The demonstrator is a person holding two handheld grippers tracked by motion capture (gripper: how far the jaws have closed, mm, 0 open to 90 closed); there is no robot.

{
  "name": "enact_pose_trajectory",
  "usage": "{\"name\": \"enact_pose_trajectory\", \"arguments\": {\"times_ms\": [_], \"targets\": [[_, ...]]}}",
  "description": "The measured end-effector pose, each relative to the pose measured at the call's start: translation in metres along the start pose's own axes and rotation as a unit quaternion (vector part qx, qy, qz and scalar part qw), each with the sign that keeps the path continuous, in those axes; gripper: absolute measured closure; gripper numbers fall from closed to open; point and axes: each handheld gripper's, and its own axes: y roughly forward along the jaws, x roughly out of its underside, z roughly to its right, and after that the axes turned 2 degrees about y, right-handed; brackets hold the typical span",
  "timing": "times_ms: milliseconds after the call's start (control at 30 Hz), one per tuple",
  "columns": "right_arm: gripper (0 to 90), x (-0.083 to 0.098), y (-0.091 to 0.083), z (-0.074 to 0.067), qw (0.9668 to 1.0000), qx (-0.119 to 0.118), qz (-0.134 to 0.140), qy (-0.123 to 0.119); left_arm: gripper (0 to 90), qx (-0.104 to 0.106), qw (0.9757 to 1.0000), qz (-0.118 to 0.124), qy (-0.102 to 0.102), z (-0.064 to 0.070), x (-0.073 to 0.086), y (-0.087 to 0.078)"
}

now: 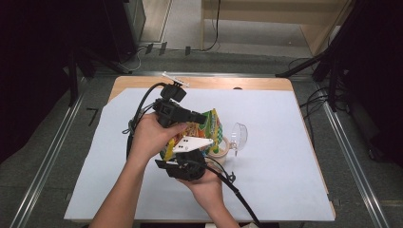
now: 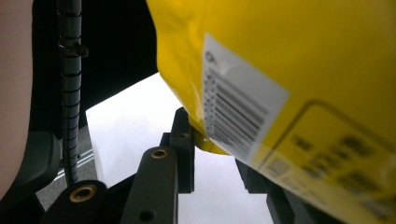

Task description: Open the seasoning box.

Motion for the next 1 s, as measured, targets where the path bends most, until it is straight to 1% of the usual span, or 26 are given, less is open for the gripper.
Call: {"name": "enact_pose_trajectory", "arguments": {"times_ms": [267,367,1000], "targets": [[72.0,0.0002,0.0005,0.0006,1.0000,0.002,-0.002,-0.003,82.0,0.002,1.0000,0.000,-0.003,-0.0026,0.0002,0.0005],[72.0,0.0003,0.0008,0.0005,1.0000,0.002,-0.002,-0.003,82.1,0.006,1.0000,0.002,-0.006,-0.0038,0.0004,0.0006],[72.2,0.0011,0.0038,0.0003,1.0000,0.005,0.000,-0.002,81.9,0.007,0.9999,-0.001,-0.009,-0.0077,0.0007,0.0005]]}}
